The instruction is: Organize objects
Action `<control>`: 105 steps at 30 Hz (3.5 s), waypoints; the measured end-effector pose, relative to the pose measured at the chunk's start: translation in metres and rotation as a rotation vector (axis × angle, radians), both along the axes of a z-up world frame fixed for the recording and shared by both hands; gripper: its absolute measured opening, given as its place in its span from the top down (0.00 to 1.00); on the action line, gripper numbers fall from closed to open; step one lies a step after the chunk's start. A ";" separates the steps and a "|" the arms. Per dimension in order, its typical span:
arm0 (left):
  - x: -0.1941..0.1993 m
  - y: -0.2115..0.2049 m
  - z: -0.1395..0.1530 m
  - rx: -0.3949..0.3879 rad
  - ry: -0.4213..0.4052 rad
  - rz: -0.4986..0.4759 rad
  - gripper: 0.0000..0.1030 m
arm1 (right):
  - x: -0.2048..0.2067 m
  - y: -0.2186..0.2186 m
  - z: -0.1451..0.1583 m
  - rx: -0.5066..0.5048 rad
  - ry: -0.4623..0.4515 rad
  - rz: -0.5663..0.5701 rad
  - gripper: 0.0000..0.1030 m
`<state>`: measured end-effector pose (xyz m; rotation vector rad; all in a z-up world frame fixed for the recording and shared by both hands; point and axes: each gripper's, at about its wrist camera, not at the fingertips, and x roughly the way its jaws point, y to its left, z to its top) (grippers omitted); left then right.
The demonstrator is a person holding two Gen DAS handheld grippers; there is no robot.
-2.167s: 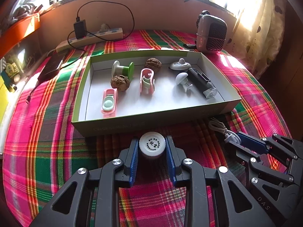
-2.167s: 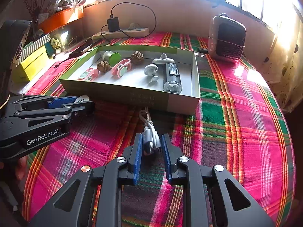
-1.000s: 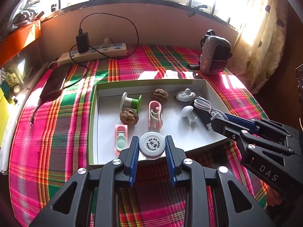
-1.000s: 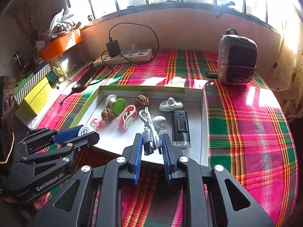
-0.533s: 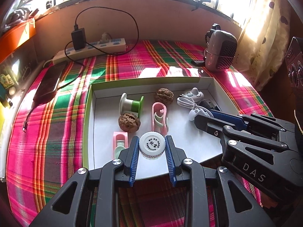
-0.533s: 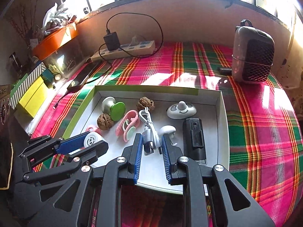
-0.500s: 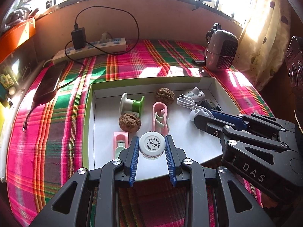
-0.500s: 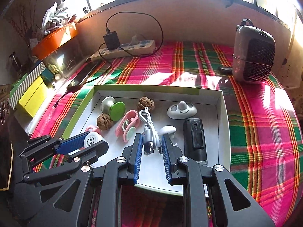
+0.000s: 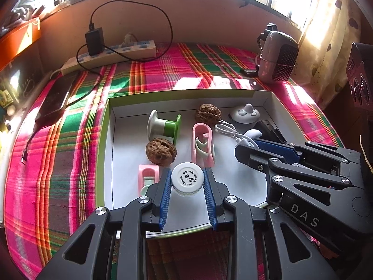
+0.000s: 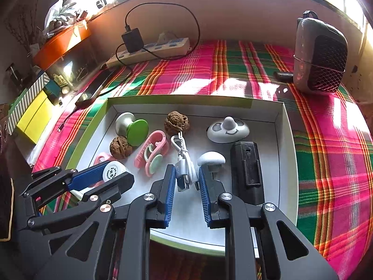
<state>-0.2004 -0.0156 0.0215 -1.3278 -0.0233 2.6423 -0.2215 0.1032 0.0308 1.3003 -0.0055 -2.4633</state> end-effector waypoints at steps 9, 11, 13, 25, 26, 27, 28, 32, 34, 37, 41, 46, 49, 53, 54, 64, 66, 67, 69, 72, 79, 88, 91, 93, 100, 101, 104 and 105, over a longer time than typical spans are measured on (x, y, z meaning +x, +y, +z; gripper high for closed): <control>-0.001 0.002 -0.001 -0.011 0.005 -0.011 0.75 | -0.003 0.001 -0.003 0.029 0.002 -0.009 0.79; -0.001 0.003 -0.001 -0.014 0.006 -0.013 0.75 | -0.002 0.001 -0.003 0.032 0.004 -0.010 0.79; -0.002 0.003 -0.001 -0.011 0.006 -0.012 0.75 | -0.002 0.001 -0.004 0.039 0.006 -0.010 0.79; -0.002 0.002 -0.004 -0.030 0.003 -0.003 0.75 | 0.000 0.003 -0.007 0.027 -0.004 -0.006 0.78; -0.001 0.004 -0.004 -0.037 0.004 -0.007 0.75 | 0.000 0.002 -0.008 0.030 -0.004 -0.005 0.78; -0.002 0.003 -0.005 -0.030 -0.001 -0.006 0.75 | 0.000 0.002 -0.008 0.031 -0.003 -0.005 0.78; -0.003 0.002 -0.006 -0.021 -0.007 -0.002 0.75 | 0.000 0.002 -0.008 0.031 -0.003 -0.006 0.78; -0.004 -0.001 -0.007 -0.012 -0.014 0.005 0.75 | 0.001 0.003 -0.008 0.032 0.000 -0.012 0.78; -0.004 -0.001 -0.007 -0.010 -0.015 0.007 0.75 | 0.001 0.004 -0.008 0.032 0.001 -0.016 0.78; -0.004 -0.001 -0.008 -0.010 -0.016 0.007 0.75 | 0.001 0.004 -0.007 0.032 0.000 -0.020 0.78; -0.004 -0.001 -0.007 -0.010 -0.016 0.007 0.74 | 0.001 0.004 -0.007 0.035 -0.001 -0.023 0.78; -0.003 -0.001 -0.007 -0.011 -0.017 0.009 0.74 | 0.003 0.004 -0.005 0.036 0.006 -0.020 0.77; -0.003 -0.002 -0.006 -0.012 -0.015 0.009 0.74 | 0.005 0.004 -0.003 0.040 0.014 -0.024 0.73; 0.001 -0.002 -0.002 -0.015 -0.008 0.010 0.74 | 0.008 0.006 0.000 0.037 0.021 -0.031 0.70; 0.003 -0.002 -0.001 -0.015 -0.006 0.011 0.74 | 0.010 0.006 0.001 0.037 0.024 -0.033 0.69; 0.024 -0.004 0.015 -0.012 0.030 0.037 0.74 | 0.031 0.011 0.016 0.036 0.080 -0.043 0.68; 0.031 -0.005 0.019 -0.023 0.044 0.053 0.74 | 0.038 0.013 0.018 0.036 0.090 -0.049 0.68; 0.035 -0.004 0.021 -0.039 0.060 0.058 0.74 | 0.041 0.013 0.020 0.036 0.098 -0.049 0.68; 0.042 -0.004 0.024 -0.042 0.073 0.065 0.74 | 0.048 0.014 0.023 0.039 0.112 -0.053 0.68; 0.053 -0.007 0.027 -0.043 0.079 0.079 0.74 | 0.058 0.016 0.026 0.044 0.134 -0.060 0.68; 0.075 -0.012 0.024 -0.059 0.084 0.125 0.74 | 0.078 0.020 0.027 0.071 0.161 -0.080 0.60; 0.091 -0.015 0.006 -0.096 0.049 0.155 0.74 | 0.093 0.029 0.009 0.097 0.120 -0.100 0.53; 0.094 -0.014 0.000 -0.098 0.031 0.157 0.74 | 0.096 0.031 0.002 0.118 0.106 -0.104 0.53; 0.095 -0.013 -0.005 -0.096 0.016 0.158 0.74 | 0.097 0.033 -0.003 0.142 0.100 -0.110 0.53; 0.097 -0.007 -0.012 -0.098 0.005 0.151 0.74 | 0.098 0.037 -0.012 0.156 0.077 -0.129 0.53; 0.098 -0.007 -0.012 -0.097 0.008 0.153 0.74 | 0.098 0.036 -0.013 0.162 0.079 -0.130 0.53; 0.098 -0.007 -0.013 -0.097 0.018 0.164 0.74 | 0.099 0.036 -0.013 0.167 0.087 -0.133 0.52; 0.097 -0.007 -0.013 -0.099 0.022 0.165 0.74 | 0.100 0.036 -0.013 0.172 0.089 -0.137 0.49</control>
